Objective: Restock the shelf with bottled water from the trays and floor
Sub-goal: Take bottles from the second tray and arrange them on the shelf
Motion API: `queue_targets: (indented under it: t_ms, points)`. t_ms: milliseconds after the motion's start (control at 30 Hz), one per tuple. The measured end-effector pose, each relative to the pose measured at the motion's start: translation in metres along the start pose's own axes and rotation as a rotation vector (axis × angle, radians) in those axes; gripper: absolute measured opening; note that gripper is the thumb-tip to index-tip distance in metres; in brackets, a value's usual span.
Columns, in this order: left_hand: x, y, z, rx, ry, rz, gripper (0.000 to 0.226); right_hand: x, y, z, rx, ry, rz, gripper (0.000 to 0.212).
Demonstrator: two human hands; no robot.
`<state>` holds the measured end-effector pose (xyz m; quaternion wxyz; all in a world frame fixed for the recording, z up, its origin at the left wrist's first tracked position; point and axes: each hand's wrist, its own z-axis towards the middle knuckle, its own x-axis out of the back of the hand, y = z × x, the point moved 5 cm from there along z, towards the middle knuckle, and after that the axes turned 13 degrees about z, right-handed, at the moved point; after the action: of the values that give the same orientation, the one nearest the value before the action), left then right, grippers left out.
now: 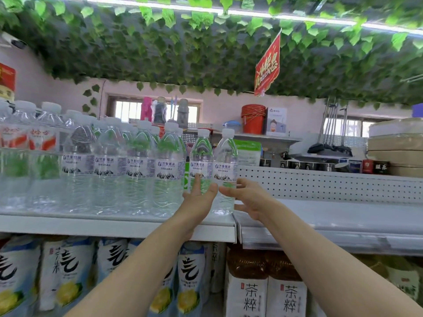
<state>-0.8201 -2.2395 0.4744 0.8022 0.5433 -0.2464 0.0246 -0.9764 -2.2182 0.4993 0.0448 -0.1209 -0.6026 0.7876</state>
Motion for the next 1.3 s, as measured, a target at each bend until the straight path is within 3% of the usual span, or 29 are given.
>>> queue_targets:
  t_ms: [267,367,400,533,600,733,833,933,1000,1167,1300]
  points:
    - [0.0,0.006,-0.004,0.038,-0.045,0.105,0.08,0.001,0.004,0.016,-0.012,0.001,-0.005,0.05]
    - [-0.002,0.008,-0.003,0.051,-0.048,0.108,0.082,-0.001,0.004,0.018,-0.019,-0.021,-0.01,0.035]
    - [-0.002,0.008,-0.002,0.056,-0.047,0.114,0.082,-0.001,0.004,0.018,-0.02,-0.02,-0.015,0.038]
    - [-0.001,0.009,0.001,0.073,-0.038,0.127,0.082,-0.001,0.006,0.02,-0.015,-0.019,-0.025,0.094]
    - [0.0,0.008,0.003,0.073,-0.041,0.118,0.082,-0.001,0.007,0.022,-0.011,-0.025,-0.014,0.101]
    - [0.0,0.006,0.005,0.065,-0.049,0.098,0.081,0.002,0.01,0.024,0.003,-0.014,-0.047,0.074]
    - [-0.001,0.005,0.004,0.055,-0.04,0.101,0.08,0.004,0.012,0.022,0.012,0.006,-0.121,0.082]
    - [-0.001,0.001,0.004,0.045,-0.009,0.119,0.079,0.002,0.012,0.022,0.014,-0.002,-0.174,0.046]
    - [0.0,0.0,0.007,0.043,0.009,0.127,0.078,0.004,0.01,0.024,0.009,0.006,-0.202,0.034]
    - [0.005,0.007,-0.003,0.081,0.044,0.181,0.079,0.01,-0.007,-0.002,0.028,0.118,-0.233,0.074]
    - [0.008,0.017,-0.029,0.114,0.074,0.227,0.083,0.022,-0.025,-0.049,0.079,0.198,-0.357,0.074]
